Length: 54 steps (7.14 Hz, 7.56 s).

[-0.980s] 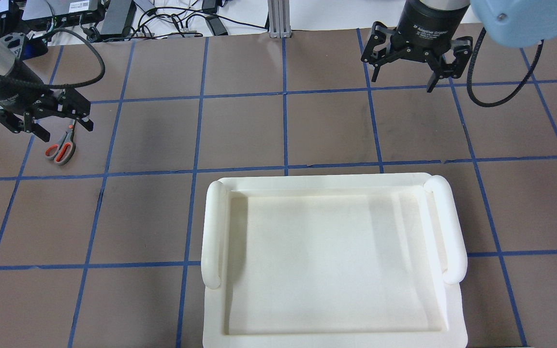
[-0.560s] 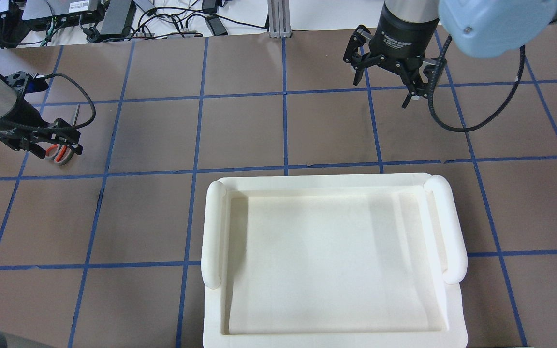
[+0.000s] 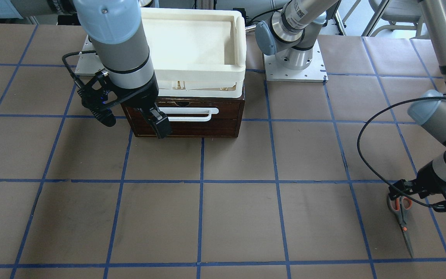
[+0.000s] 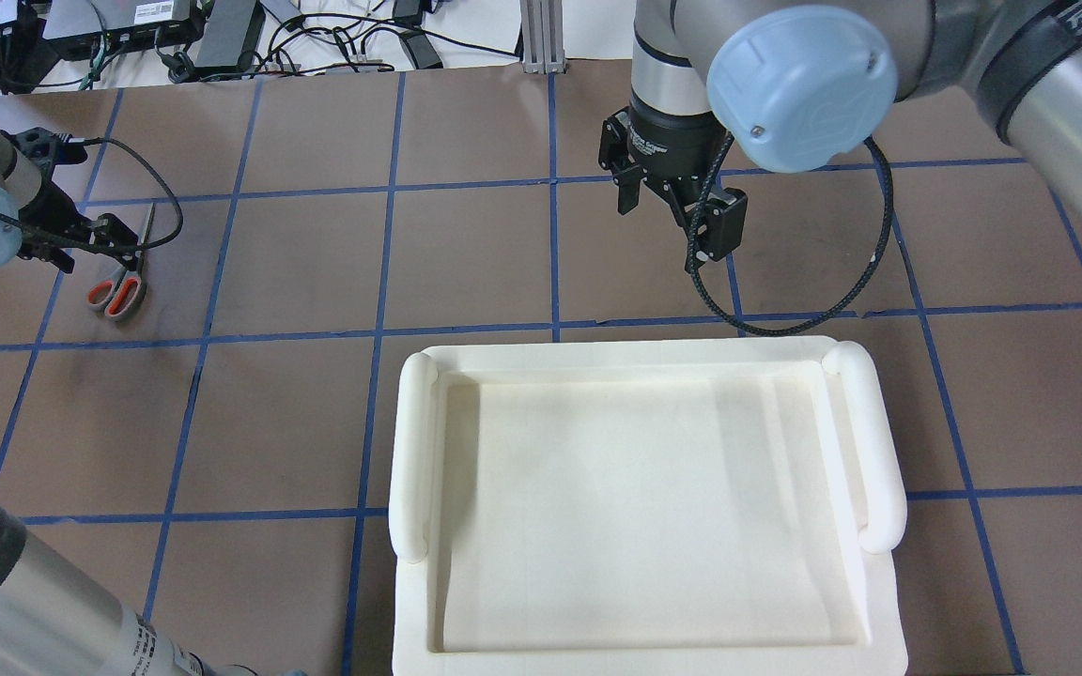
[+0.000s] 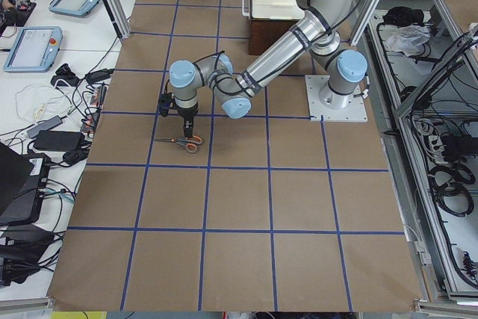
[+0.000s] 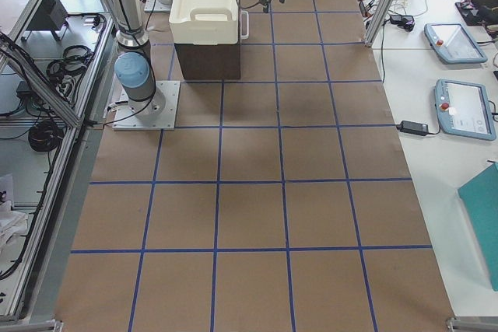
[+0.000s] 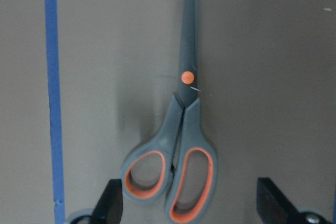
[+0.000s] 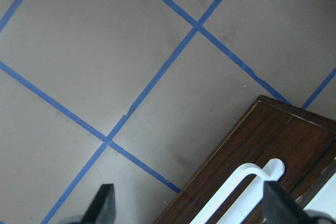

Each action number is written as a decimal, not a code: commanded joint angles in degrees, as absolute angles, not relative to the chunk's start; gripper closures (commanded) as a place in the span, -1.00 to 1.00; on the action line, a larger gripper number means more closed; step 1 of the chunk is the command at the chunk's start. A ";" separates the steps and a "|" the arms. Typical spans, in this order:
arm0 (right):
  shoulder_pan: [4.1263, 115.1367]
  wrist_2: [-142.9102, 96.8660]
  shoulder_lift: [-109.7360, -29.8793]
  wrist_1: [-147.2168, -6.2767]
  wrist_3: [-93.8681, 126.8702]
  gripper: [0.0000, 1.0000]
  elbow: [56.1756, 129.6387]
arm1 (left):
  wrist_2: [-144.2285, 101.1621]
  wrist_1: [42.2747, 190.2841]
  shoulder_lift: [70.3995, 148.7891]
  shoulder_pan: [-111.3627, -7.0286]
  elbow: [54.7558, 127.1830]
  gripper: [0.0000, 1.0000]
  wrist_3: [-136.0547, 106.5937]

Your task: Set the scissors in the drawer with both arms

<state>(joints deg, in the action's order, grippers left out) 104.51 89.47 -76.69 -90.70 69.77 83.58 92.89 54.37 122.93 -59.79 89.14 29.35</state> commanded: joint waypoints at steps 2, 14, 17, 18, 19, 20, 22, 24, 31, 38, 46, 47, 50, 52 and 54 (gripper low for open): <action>108.36 89.56 -73.22 -91.05 80.06 -1.00 84.46 | 93.34 49.43 129.19 -59.77 85.43 -0.80 32.44; 109.95 87.98 -67.33 -89.83 96.41 -1.00 84.99 | 89.56 50.45 129.90 -59.94 86.39 -0.81 29.36; 109.95 87.98 -67.24 -89.21 96.85 -1.00 84.90 | 89.74 50.45 129.90 -59.94 86.48 -0.37 29.71; 109.95 87.98 -67.24 -88.51 97.03 -1.00 84.99 | 89.74 50.45 129.90 -59.94 86.48 -0.17 29.71; 109.95 87.89 -67.24 -88.07 97.29 -1.00 84.99 | 89.74 50.45 129.82 -59.94 86.48 0.21 29.71; 109.95 85.89 -67.15 -87.37 98.51 -1.00 84.99 | 89.74 50.36 129.81 -60.03 86.48 0.33 29.71; 109.95 85.61 -67.15 -86.93 98.79 -1.00 85.17 | 89.82 50.71 128.85 -60.03 86.48 0.33 29.71; 109.95 85.61 -67.15 -87.01 98.70 -1.00 86.39 | 89.74 50.80 128.15 -60.12 86.57 0.33 29.71; 109.86 85.87 -66.36 -87.36 97.91 -1.00 86.57 | 89.65 50.36 128.23 -60.12 87.19 -0.28 29.71; 109.86 86.04 -65.30 -87.98 97.74 -1.00 86.84 | 89.39 49.92 128.58 -60.21 87.19 0.62 29.71; 109.25 87.36 -65.30 -95.53 92.73 -1.00 86.04 | 88.95 65.34 114.12 -66.94 87.10 0.83 32.86; 109.16 87.36 -65.30 -95.89 92.72 -1.00 85.96 | 88.77 72.70 109.56 -69.50 86.93 0.83 38.00; 109.07 87.36 -64.60 -97.81 91.49 -1.00 85.69 | 90.70 80.16 101.79 -80.99 86.23 0.83 46.02; 108.98 87.45 -63.55 -98.79 91.41 -1.00 84.65 | 90.70 84.95 99.07 -86.73 85.96 0.83 54.45; 108.98 87.45 -62.50 -98.79 91.23 -1.00 82.63 | 86.78 87.61 95.29 -87.27 85.08 0.83 56.07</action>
<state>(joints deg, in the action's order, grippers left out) 108.99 87.44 -63.19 -98.71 91.33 83.81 89.33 85.45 97.54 -86.63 85.67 54.71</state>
